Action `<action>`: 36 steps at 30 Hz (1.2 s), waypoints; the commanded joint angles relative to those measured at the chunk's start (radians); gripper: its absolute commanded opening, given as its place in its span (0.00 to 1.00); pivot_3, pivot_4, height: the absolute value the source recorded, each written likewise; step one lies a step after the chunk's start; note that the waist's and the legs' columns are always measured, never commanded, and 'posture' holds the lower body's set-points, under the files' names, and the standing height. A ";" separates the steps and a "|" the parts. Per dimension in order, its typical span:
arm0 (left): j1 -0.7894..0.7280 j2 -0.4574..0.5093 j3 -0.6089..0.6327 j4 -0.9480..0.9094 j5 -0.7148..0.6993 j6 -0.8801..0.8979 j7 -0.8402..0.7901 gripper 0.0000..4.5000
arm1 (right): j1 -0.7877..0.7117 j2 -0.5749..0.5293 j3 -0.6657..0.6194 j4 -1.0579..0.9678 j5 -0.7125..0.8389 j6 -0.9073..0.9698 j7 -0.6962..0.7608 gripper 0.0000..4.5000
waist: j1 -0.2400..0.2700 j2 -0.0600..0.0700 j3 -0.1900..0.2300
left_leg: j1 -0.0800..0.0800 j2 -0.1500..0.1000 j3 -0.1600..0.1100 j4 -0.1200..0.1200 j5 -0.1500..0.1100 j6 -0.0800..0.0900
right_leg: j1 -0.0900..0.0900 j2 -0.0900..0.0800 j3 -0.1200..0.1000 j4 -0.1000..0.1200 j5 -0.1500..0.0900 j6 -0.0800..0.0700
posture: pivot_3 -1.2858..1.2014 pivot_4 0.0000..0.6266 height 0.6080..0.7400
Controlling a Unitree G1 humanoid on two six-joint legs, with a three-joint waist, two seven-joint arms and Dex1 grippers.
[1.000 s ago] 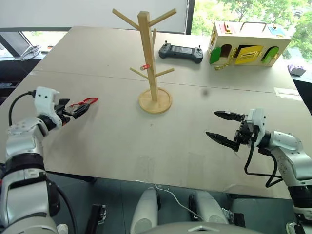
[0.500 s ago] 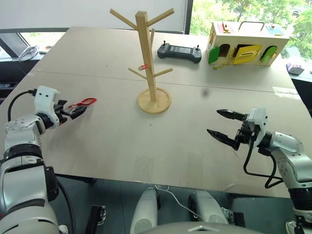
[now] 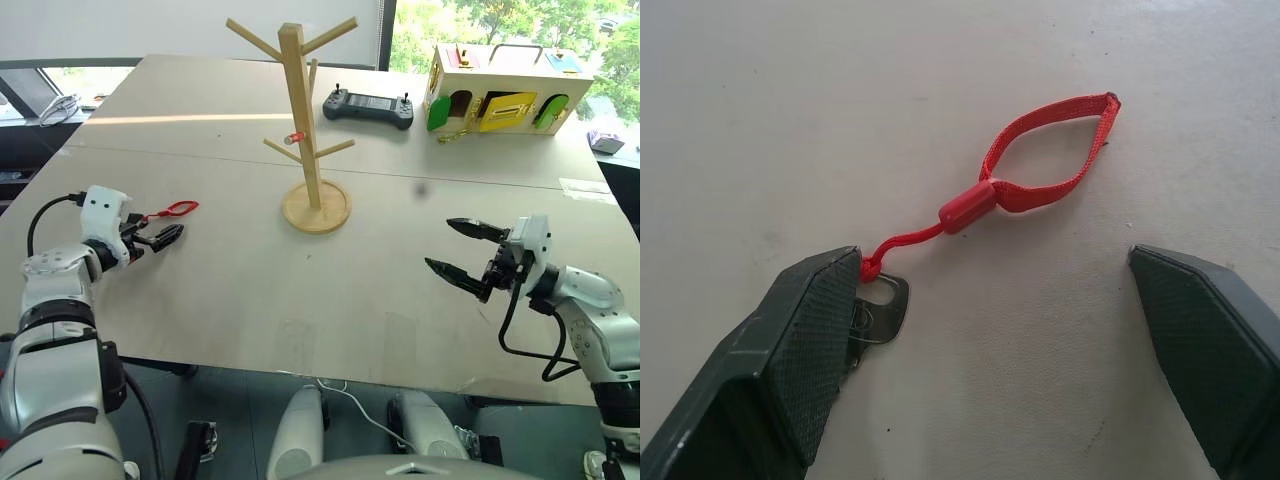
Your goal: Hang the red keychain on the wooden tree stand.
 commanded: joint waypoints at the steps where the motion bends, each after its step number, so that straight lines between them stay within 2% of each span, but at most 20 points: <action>1: -0.021 0.003 -0.001 0.021 0.015 -0.013 0.026 0.98 | -0.013 0.000 -0.042 -0.026 0.015 -0.008 -0.012 1.00 | 0.000 0.000 0.000 | 0.000 0.000 0.000 0.000 0.000 0.000 | 0.000 0.000 0.000 0.000 0.000 0.000 | 0.52 0.24 1.00; 36: -0.094 -0.059 0.028 0.081 0.004 -0.018 0.099 0.98 | -0.011 0.001 -0.066 -0.042 0.027 0.014 -0.061 1.00 | 0.006 0.000 0.000 | 0.000 0.000 0.000 0.002 0.000 0.000 | 0.000 0.000 0.000 0.001 0.000 0.000 | 0.52 0.24 1.00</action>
